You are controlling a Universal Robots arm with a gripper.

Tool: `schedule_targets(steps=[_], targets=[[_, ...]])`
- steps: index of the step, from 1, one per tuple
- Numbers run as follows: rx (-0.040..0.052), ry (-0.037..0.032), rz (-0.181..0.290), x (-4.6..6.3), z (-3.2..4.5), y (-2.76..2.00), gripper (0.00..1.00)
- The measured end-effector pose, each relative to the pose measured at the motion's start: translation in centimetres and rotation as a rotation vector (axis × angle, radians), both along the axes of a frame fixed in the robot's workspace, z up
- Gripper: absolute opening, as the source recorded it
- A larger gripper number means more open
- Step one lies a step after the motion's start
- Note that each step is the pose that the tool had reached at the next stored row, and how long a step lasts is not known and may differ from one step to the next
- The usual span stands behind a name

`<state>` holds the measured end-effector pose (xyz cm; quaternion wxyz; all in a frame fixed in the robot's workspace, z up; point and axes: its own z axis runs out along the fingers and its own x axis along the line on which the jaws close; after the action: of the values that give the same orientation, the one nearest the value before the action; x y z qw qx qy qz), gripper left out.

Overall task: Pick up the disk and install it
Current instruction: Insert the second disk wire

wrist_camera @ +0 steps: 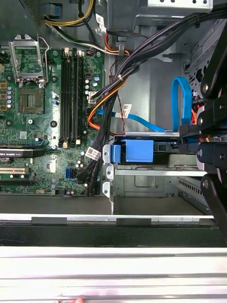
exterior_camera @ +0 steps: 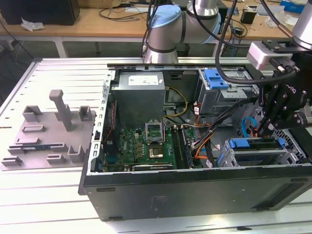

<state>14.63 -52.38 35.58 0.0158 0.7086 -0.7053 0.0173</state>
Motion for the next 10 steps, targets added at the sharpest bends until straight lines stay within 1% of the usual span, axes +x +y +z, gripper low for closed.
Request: schedule_targets(steps=[10], targets=[[0.0008,-0.0032,0.000,-0.05,-0.24,-0.03,0.16]])
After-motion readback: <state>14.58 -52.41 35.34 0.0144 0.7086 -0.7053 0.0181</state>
